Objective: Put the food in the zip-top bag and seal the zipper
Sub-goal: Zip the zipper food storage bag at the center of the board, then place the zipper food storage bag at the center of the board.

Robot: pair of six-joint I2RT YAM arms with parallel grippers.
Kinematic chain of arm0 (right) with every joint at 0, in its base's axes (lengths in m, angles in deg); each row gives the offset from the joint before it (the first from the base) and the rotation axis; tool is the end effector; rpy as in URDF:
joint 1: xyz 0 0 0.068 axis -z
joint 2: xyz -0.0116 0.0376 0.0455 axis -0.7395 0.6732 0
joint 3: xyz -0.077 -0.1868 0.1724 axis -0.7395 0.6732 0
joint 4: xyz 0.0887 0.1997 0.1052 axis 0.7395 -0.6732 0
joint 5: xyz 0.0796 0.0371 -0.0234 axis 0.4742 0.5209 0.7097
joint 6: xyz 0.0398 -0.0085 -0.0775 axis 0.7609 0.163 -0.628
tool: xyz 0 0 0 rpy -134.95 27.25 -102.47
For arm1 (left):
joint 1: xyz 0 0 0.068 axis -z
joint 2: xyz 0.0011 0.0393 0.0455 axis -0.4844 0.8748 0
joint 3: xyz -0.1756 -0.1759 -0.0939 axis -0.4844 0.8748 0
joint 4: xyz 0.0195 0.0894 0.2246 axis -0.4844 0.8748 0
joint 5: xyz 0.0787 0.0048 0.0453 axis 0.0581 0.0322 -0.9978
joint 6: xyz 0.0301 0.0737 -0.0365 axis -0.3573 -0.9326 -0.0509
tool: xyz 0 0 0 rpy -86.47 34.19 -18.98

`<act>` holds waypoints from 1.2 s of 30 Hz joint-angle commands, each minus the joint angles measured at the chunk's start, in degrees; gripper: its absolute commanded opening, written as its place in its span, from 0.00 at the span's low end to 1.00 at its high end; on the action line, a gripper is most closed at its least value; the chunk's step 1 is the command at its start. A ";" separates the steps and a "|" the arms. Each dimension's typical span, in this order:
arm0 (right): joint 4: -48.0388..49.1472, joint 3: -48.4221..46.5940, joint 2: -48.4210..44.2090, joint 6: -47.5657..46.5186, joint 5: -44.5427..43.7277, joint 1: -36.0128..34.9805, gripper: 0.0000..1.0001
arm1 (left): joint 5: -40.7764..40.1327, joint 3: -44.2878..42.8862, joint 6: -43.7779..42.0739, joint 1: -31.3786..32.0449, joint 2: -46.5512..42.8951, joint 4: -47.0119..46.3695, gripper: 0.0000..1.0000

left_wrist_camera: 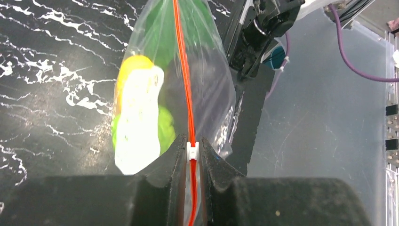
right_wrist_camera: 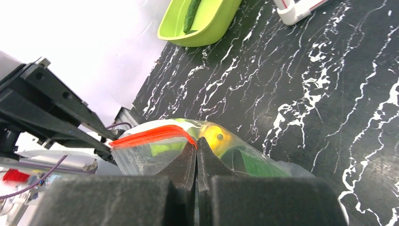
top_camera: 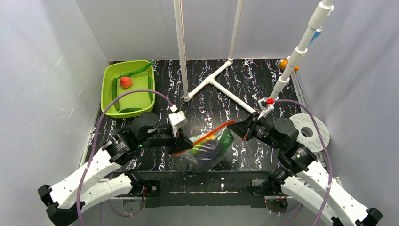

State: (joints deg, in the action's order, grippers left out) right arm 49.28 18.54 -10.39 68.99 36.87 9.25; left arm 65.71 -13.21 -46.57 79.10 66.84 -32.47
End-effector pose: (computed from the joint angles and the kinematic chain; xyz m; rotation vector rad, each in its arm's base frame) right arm 0.1267 0.1176 0.3139 -0.1315 1.7647 1.1572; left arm 0.0983 -0.1704 0.3377 1.0335 1.7053 -1.0831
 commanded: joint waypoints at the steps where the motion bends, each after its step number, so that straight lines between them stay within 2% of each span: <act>1: 0.17 -1.16 -1.28 -1.25 -9.41 0.74 0.01 | -0.67 0.94 -2.68 0.06 -4.59 10.45 0.00; 15: -2.46 -0.68 -2.58 -1.45 -12.30 0.77 0.01 | -5.32 1.98 -3.05 0.06 -10.38 18.88 0.00; 21: -2.71 -0.74 -1.40 -0.90 -12.36 0.73 0.01 | -6.46 2.32 -1.89 0.06 -10.38 17.44 0.02; 23: -4.68 -1.98 0.59 0.29 -13.50 0.73 0.01 | -7.39 2.51 -1.18 0.06 -9.68 16.35 0.09; 26: -9.55 -5.99 7.14 2.23 -15.36 0.75 0.01 | -10.37 2.45 0.29 0.06 -8.28 14.85 0.33; 29: -12.56 -9.20 11.61 2.86 -17.33 0.73 0.01 | -14.63 1.99 1.68 0.05 -8.16 13.66 0.50; 36: -20.55 -16.20 20.10 3.86 -25.67 0.73 0.01 | -27.02 -0.67 3.58 0.06 -12.06 13.68 0.66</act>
State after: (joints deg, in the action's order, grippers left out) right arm 33.54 8.60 6.20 71.64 18.16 9.91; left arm 48.16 -11.03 -44.51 79.13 57.59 -18.84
